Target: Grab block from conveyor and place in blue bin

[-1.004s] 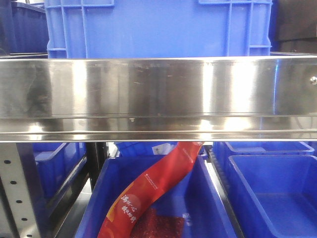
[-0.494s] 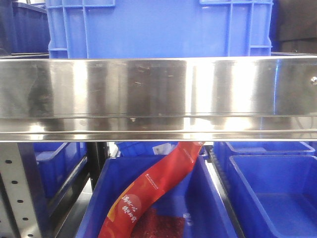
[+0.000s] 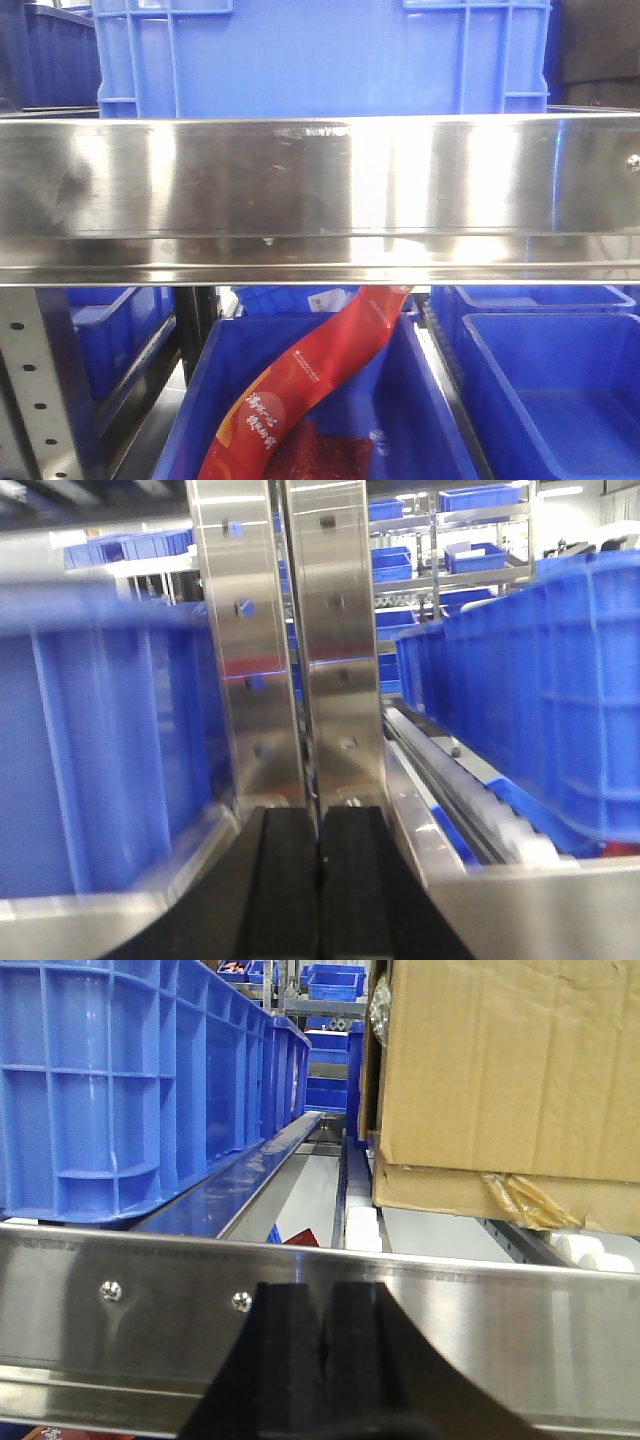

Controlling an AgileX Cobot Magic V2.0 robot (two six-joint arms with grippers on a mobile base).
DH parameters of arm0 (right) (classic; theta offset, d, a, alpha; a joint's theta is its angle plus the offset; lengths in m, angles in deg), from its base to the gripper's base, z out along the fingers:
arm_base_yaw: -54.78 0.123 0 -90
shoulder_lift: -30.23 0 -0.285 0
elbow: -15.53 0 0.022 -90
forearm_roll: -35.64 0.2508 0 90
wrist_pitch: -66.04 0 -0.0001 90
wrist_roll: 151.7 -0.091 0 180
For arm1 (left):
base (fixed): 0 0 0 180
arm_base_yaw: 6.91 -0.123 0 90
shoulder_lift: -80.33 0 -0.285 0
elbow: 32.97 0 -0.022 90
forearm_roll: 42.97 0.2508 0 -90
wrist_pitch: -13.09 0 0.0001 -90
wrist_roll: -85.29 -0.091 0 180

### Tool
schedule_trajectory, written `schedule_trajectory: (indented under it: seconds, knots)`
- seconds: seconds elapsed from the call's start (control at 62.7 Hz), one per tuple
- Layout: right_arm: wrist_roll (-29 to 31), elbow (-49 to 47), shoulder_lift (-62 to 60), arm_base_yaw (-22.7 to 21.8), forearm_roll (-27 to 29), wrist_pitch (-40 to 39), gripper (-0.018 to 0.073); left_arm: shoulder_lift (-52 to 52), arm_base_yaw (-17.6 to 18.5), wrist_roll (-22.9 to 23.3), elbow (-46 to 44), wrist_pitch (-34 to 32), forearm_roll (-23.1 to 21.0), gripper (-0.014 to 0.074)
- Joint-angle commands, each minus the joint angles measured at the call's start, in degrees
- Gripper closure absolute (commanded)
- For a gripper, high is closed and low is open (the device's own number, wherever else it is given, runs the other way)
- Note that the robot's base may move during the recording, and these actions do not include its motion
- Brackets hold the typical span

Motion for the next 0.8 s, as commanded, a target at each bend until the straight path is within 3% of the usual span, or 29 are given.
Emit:
schedule_trajectory:
  seconds: [0.0, 0.239, 0.781]
  knots:
    - [-0.1, 0.0, -0.2, -0.3, -0.4, -0.8, 0.0722, -1.3, 1.1, 0.1, 3.7, -1.1, -3.1, 0.0707]
    - [-0.1, 0.0, -0.2, -0.3, -0.4, -0.8, 0.0722, -1.3, 4.4, 0.1, 4.1, 0.0, -4.1, 0.0707]
    - [-0.1, 0.0, -0.2, -0.3, -0.4, -0.8, 0.0722, -1.3, 4.3, 0.1, 4.1, -2.5, -4.1, 0.0707]
